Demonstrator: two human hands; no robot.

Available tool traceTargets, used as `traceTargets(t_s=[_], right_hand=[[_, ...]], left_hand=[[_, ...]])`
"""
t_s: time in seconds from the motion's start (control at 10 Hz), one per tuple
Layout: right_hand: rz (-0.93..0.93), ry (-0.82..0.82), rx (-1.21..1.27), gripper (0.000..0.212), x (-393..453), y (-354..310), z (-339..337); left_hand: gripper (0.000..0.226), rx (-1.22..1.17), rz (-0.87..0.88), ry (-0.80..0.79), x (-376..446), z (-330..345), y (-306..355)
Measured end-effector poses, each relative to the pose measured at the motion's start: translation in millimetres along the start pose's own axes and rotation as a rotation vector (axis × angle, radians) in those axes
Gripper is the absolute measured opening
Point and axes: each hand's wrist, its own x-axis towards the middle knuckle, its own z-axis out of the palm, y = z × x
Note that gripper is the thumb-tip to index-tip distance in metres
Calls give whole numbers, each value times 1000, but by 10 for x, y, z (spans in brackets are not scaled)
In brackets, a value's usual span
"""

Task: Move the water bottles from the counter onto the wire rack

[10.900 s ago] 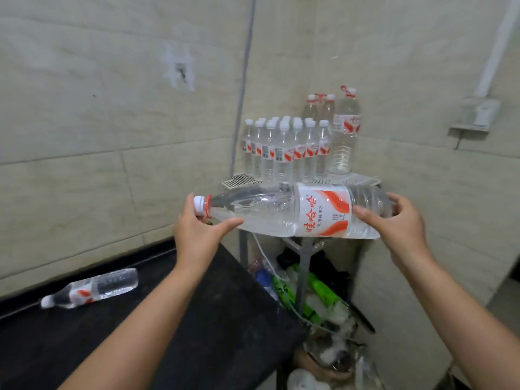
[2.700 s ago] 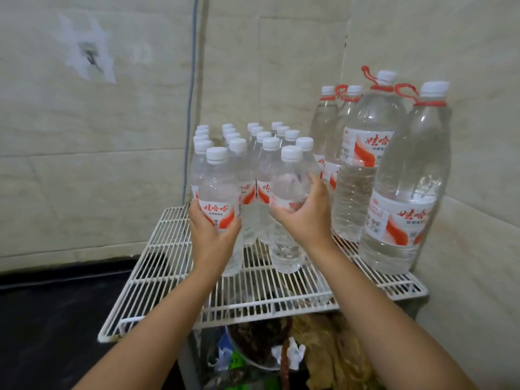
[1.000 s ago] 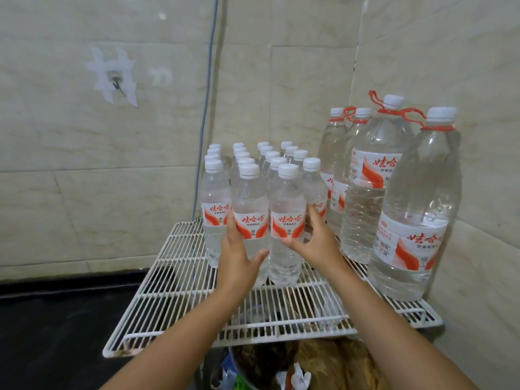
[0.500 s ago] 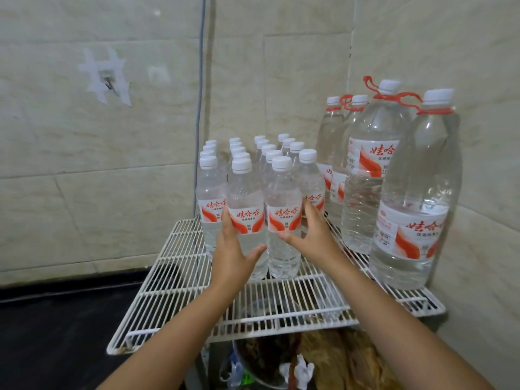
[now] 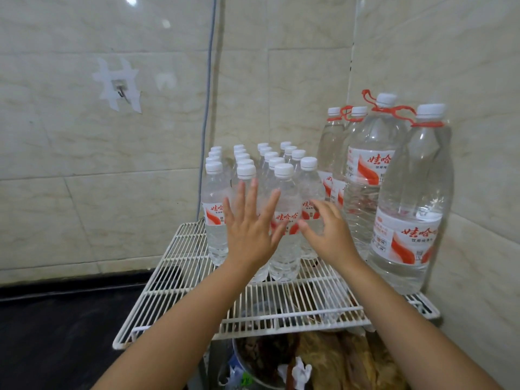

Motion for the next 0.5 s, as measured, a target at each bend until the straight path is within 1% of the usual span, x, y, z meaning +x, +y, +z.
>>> traceTargets(t_s=[0.1,0.2,0.3,0.4,0.5], right_hand=[[-8,76,-24,47,25,2,-161],[10,125,-19,43,48,78,-295],[31,184,22,40,28,100,-416],[-5,320,311,28,11,-32,-626],[-212,477,679,15,-21,-270,-1062]], left_hand=[[62,121,67,82,81,148,3],[61,144,102,155,58,239,-27],[61,147,130,188,59,265,-44],[63,169,136,225,51,309,-49],[64,193,134,232,69,287,-60]])
